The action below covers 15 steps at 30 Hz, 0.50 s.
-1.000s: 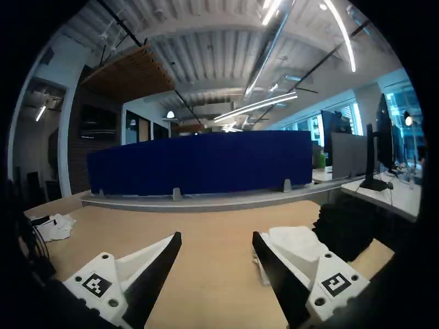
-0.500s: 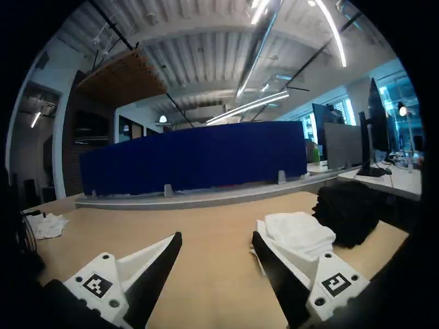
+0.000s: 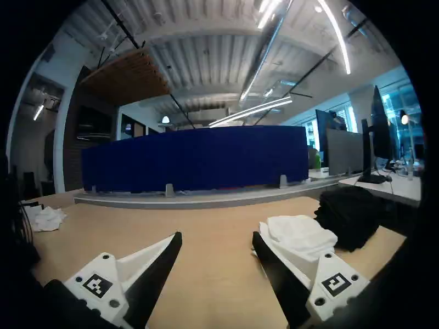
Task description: Fold towel
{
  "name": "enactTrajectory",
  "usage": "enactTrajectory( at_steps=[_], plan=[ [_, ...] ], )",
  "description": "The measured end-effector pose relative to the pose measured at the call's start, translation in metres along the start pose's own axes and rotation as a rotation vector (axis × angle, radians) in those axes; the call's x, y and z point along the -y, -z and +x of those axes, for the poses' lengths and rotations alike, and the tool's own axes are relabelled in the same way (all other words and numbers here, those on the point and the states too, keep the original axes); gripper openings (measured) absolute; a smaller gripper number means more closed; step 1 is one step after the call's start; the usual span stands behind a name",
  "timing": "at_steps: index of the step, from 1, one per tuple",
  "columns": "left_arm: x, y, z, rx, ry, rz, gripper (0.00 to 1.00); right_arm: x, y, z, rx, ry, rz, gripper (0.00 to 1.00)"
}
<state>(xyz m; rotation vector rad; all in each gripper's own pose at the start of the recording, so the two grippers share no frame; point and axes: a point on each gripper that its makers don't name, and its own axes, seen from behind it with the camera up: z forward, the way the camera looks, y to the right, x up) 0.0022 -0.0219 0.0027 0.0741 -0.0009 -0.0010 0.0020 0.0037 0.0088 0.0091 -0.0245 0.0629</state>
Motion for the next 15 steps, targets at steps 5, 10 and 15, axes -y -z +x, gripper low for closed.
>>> enactTrajectory(
  at_steps=[5, 10, 15],
  plan=[
    [-0.0078, 0.0013, -0.0006, 0.000, -0.001, -0.009, 0.97, 0.0019, 0.0025, -0.0016, -0.006, 0.020, 0.002, 1.00],
    [-0.0045, 0.0004, -0.0003, 0.000, 0.000, 0.001, 0.97, 0.0069, 0.0040, -0.0044, -0.007, 0.047, 0.008, 0.99],
    [-0.0020, -0.0009, -0.0002, 0.000, 0.000, 0.000, 0.97, 0.0095, 0.0040, -0.0058, -0.008, 0.066, 0.010, 1.00]
  ],
)
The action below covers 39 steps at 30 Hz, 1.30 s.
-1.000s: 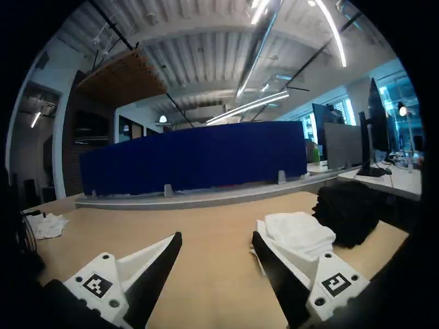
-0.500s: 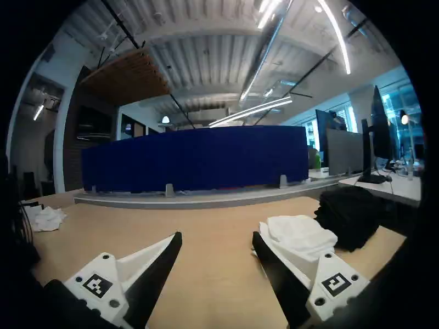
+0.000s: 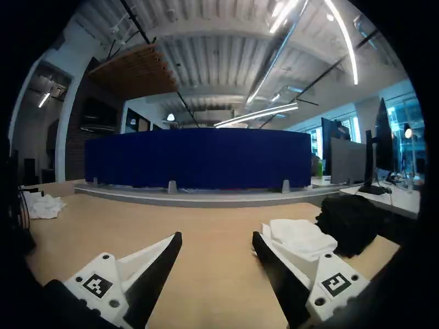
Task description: Fold towel
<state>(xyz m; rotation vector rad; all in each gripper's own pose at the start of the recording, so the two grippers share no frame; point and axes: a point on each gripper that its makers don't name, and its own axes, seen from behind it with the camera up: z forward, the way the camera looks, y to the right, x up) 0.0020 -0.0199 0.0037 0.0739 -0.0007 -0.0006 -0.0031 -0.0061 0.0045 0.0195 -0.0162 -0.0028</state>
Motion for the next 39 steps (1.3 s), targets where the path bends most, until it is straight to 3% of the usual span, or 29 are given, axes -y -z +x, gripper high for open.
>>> enactTrajectory(
  at_steps=[39],
  plan=[
    [-0.0023, 0.0003, -0.0009, 0.000, 0.000, -0.005, 0.96, -0.0005, 0.0049, 0.0040, -0.016, -0.002, -0.004, 1.00]
  ],
)
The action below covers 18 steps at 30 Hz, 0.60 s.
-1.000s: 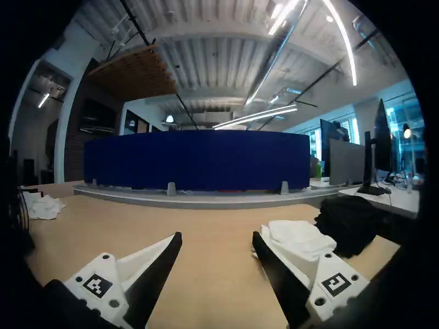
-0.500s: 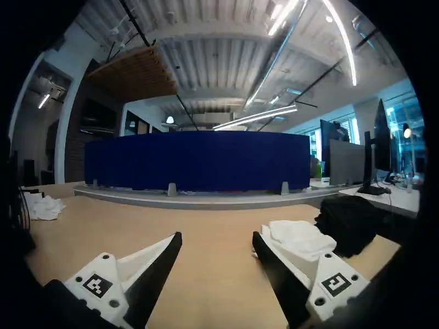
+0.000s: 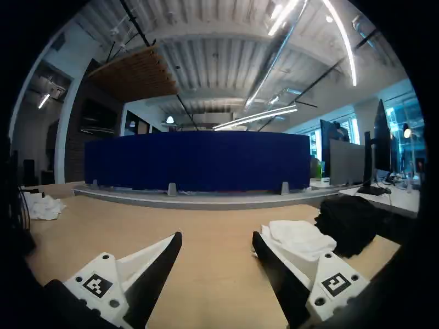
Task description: Fold towel
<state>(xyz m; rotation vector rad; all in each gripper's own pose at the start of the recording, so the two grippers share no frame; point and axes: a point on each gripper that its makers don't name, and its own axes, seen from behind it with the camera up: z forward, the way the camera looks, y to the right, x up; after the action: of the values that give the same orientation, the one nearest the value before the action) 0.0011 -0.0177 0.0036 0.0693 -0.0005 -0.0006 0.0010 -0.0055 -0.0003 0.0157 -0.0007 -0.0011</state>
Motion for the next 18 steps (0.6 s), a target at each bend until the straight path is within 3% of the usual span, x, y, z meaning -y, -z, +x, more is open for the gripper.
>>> enactTrajectory(
  at_steps=[18],
  plan=[
    [0.0004, -0.0006, 0.0004, 0.000, 0.000, 0.000, 0.97, 0.0010, 0.0004, 0.0005, 0.000, 0.000, 0.000, 1.00]
  ],
)
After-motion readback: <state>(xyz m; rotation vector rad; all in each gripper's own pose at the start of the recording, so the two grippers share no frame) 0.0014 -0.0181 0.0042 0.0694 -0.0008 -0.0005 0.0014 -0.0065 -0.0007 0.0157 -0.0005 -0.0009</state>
